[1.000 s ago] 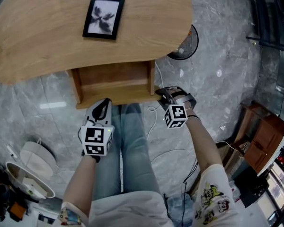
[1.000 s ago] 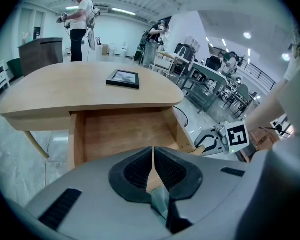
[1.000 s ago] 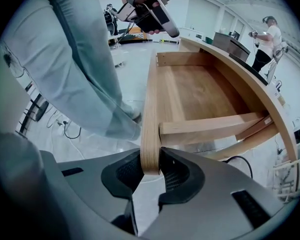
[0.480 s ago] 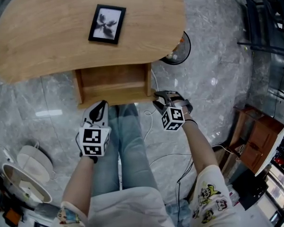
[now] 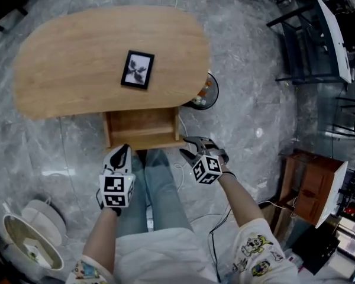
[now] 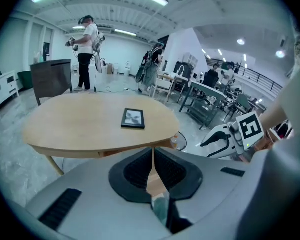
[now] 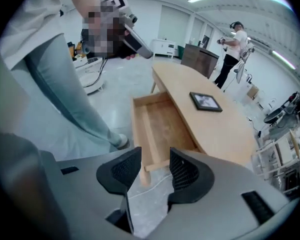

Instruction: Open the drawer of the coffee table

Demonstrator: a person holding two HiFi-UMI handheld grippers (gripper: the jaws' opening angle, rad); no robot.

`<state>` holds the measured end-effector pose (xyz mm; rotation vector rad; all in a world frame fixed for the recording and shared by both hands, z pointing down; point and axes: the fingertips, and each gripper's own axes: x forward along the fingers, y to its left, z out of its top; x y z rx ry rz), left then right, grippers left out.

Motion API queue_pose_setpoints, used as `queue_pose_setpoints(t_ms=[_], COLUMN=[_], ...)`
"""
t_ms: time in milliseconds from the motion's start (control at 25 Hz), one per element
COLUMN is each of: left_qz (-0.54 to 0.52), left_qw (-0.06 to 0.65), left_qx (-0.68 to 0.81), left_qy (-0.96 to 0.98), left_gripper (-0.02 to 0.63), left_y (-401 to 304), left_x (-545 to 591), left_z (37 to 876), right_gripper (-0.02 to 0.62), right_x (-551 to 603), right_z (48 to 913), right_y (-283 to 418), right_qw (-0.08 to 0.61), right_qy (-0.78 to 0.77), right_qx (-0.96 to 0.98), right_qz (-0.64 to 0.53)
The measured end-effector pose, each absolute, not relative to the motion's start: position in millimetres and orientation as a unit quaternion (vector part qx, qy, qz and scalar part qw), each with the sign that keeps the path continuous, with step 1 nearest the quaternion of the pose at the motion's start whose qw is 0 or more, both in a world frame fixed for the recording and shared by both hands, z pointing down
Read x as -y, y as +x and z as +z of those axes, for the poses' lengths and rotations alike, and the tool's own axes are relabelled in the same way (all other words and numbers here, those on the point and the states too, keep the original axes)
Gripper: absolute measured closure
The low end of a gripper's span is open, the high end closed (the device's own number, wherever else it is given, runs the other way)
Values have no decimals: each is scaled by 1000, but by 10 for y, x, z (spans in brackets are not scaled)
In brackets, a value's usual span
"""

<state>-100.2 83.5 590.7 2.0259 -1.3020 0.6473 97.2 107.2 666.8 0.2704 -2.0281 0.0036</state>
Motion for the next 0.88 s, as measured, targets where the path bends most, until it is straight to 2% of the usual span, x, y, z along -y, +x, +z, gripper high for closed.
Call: queue_pose_setpoints(t_ms=[440,880], left_qz=[180,134], left_qw=[264,221], left_qx=[533,545], left_qy=[783,798], left_gripper=[592,592], left_y=[-1333,-1587], left_x=[-733,-851], left_z=[4559,3557], right_gripper=[449,450], right_x=[-741,-511], right_z=[4979,3290], right_y=[378,-90], right_qw=[430,256], right_qy=[195,290], right_qx=[882,922], right_qz=[-10,24])
